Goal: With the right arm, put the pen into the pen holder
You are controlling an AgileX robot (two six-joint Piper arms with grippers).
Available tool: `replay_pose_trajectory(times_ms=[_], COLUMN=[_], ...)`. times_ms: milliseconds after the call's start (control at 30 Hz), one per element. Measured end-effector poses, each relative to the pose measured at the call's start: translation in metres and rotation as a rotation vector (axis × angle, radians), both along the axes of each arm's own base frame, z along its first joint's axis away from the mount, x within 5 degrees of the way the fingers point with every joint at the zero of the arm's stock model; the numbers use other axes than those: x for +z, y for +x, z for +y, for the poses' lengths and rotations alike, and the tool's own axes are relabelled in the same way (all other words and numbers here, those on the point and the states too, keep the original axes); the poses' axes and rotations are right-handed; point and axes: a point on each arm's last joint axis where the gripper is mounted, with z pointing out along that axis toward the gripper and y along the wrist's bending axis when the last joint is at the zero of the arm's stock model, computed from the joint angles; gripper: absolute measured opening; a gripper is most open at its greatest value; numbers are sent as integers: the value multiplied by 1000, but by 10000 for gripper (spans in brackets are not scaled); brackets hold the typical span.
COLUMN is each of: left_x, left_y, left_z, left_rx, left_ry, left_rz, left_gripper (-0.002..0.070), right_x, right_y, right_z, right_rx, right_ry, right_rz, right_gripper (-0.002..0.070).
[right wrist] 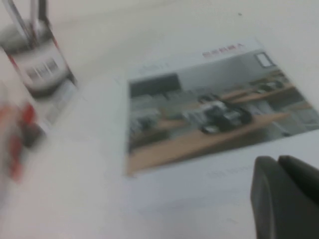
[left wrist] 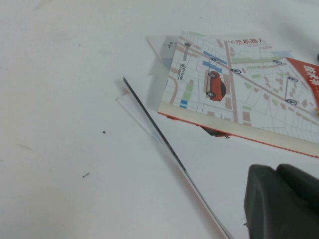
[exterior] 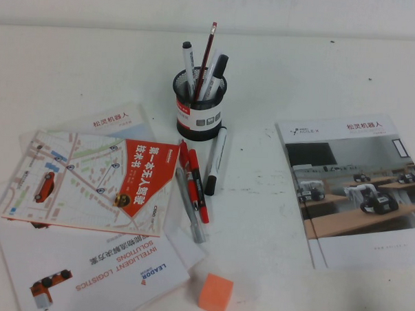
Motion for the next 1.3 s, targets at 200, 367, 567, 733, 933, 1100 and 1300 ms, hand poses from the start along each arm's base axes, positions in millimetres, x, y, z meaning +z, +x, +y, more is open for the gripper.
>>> replay_pose_trajectory(times_ms=[200, 367, 567, 733, 933, 1100, 1300], left_x=[0, 0, 0, 0, 0, 0, 0], left_y=[0, 0, 0, 0, 0, 0, 0], left_z=[0, 0, 0, 0, 0, 0, 0], left_rx=[0, 0, 0, 0, 0, 0, 0], left_ry=[0, 0, 0, 0, 0, 0, 0], left_rz=[0, 0, 0, 0, 0, 0, 0], left_gripper=[-3, -3, -3, -3, -3, -3, -3], right_x=[17, 23, 24, 22, 61, 101, 123], right_y=[2, 3, 2, 2, 20, 64, 125], right_z=[5, 1, 1, 6, 18, 30, 40], right_rx=[-44, -92, -86, -37, 69, 222, 336], right_ry=[659, 917, 910, 811, 550, 270, 124], right_rz=[-63, -89, -91, -65, 89, 375, 653], right_gripper=[-20, -20, -20, -20, -20, -20, -20])
